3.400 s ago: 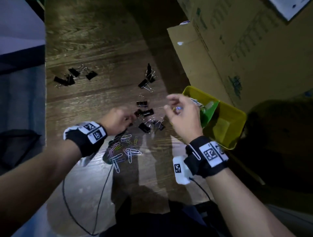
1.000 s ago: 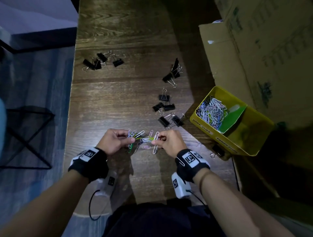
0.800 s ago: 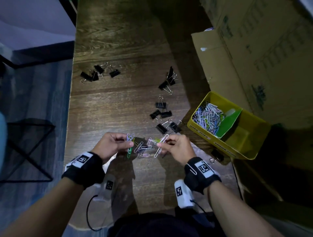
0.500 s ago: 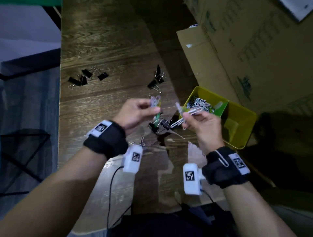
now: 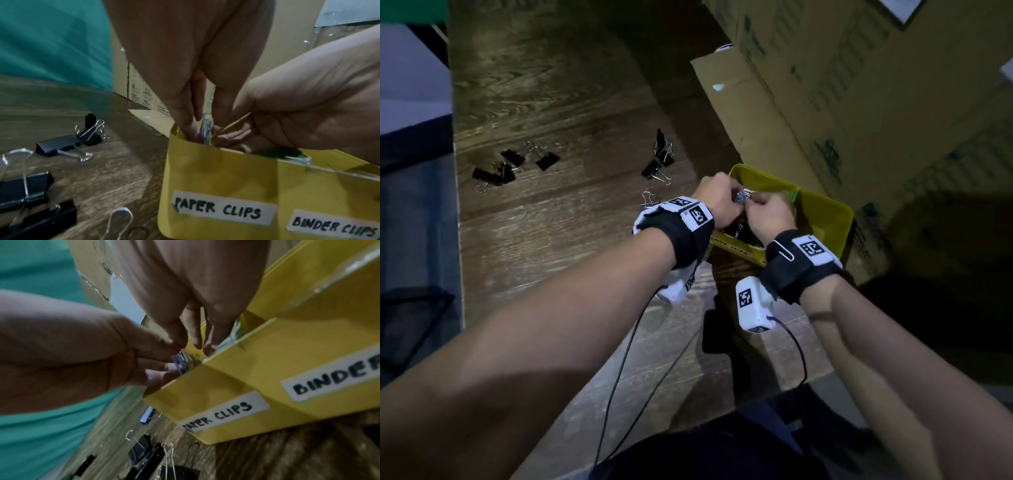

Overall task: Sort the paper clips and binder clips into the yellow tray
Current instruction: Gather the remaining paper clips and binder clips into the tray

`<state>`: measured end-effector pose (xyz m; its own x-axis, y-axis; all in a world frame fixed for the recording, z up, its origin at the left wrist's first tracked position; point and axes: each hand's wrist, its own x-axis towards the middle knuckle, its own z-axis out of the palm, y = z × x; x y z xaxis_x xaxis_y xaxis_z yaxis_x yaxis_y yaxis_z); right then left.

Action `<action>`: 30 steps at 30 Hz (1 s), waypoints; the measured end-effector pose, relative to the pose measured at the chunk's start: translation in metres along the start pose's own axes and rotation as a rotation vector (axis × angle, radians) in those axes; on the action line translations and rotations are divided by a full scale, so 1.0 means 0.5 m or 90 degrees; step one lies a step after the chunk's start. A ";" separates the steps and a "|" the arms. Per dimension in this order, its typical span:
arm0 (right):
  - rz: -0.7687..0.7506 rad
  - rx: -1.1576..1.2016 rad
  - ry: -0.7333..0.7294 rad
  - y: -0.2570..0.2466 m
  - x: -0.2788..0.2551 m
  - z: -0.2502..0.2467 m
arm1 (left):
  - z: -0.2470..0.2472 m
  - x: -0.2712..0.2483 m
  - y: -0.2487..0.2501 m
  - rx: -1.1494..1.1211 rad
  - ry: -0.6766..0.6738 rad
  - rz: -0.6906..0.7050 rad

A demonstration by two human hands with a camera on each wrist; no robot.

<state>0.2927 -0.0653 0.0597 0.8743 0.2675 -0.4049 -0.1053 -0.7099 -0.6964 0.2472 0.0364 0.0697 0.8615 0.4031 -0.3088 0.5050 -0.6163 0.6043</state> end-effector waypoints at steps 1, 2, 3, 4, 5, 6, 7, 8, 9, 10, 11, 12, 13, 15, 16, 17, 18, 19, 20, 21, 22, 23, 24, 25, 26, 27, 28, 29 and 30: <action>-0.005 -0.010 -0.015 -0.004 -0.001 -0.003 | -0.004 -0.001 -0.002 0.018 -0.007 0.015; -0.010 -0.013 -0.030 -0.004 0.000 -0.004 | -0.009 -0.004 -0.005 0.031 -0.017 0.037; -0.016 -0.010 -0.049 -0.004 -0.001 -0.005 | -0.018 -0.009 -0.008 0.037 -0.023 0.059; -0.016 0.006 -0.062 -0.001 0.001 -0.004 | -0.028 -0.018 -0.013 0.032 -0.027 0.079; -0.019 0.034 -0.066 0.000 -0.003 -0.004 | -0.039 -0.029 -0.024 0.015 -0.026 0.093; -0.028 0.065 -0.062 0.002 -0.006 -0.002 | -0.050 -0.040 -0.038 -0.024 -0.026 0.095; -0.053 0.087 -0.047 0.001 -0.011 0.002 | -0.064 -0.052 -0.057 -0.085 -0.028 0.082; -0.091 0.099 -0.021 0.000 -0.018 0.009 | -0.080 -0.066 -0.078 -0.139 -0.029 0.068; -0.131 0.106 0.010 -0.003 -0.028 0.016 | -0.094 -0.079 -0.105 -0.154 -0.024 0.058; -0.165 0.118 0.039 -0.007 -0.041 0.028 | -0.107 -0.095 -0.134 -0.122 -0.016 0.052; -0.200 0.133 0.056 -0.013 -0.058 0.039 | -0.118 -0.114 -0.164 -0.055 -0.010 0.045; -0.239 0.145 0.060 -0.019 -0.078 0.053 | -0.126 -0.136 -0.197 0.016 -0.008 0.036; -0.287 0.148 0.046 -0.025 -0.100 0.067 | -0.132 -0.160 -0.231 0.076 -0.017 0.023; -0.410 0.102 -0.035 -0.025 -0.137 0.101 | -0.127 -0.205 -0.300 0.134 -0.051 -0.002; -0.467 0.055 -0.102 -0.020 -0.152 0.120 | -0.119 -0.226 -0.328 0.146 -0.076 -0.021; -0.508 -0.007 -0.184 -0.013 -0.165 0.139 | -0.107 -0.243 -0.352 0.153 -0.101 -0.042; -0.531 -0.089 -0.276 -0.002 -0.173 0.158 | -0.093 -0.259 -0.368 0.158 -0.112 -0.055; -0.541 -0.192 -0.366 0.010 -0.178 0.176 | -0.078 -0.273 -0.378 0.164 -0.106 -0.060; -0.549 -0.303 -0.436 0.023 -0.178 0.194 | -0.060 -0.286 -0.384 0.167 -0.087 -0.056; -0.563 -0.398 -0.476 0.035 -0.178 0.209 | -0.041 -0.297 -0.385 0.162 -0.066 -0.049; -0.579 -0.471 -0.489 0.045 -0.178 0.222 | -0.022 -0.308 -0.386 0.154 -0.050 -0.050; -0.591 -0.520 -0.483 0.051 -0.178 0.233 | -0.004 -0.316 -0.386 0.152 -0.037 -0.061; -0.597 -0.550 -0.468 0.057 -0.179 0.243 | 0.015 -0.323 -0.383 0.162 -0.028 -0.077; -0.604 -0.565 -0.453 0.060 -0.180 0.253 | 0.032 -0.330 -0.380 0.182 -0.017 -0.092; -0.611 -0.570 -0.438 0.062 -0.182 0.262 | 0.047 -0.336 -0.375 0.197 -0.002 -0.105; -0.614 -0.571 -0.431 0.065 -0.180 0.271 | 0.060 -0.341 -0.370 0.195 0.021 -0.118; -0.611 -0.568 -0.426 0.067 -0.178 0.277 | 0.069 -0.345 -0.363 0.181 0.044 -0.126; -0.605 -0.564 -0.429 0.072 -0.175 0.281 | 0.078 -0.349 -0.357 0.167 0.057 -0.131; -0.605 -0.561 -0.433 0.075 -0.174 0.283 | 0.085 -0.352 -0.354 0.162 0.059 -0.132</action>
<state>0.1456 -0.0232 -0.0151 0.0333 0.9244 -0.3800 0.9074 -0.1874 -0.3763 0.0082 0.0458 -0.0143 0.7361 0.5901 -0.3317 0.6765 -0.6586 0.3295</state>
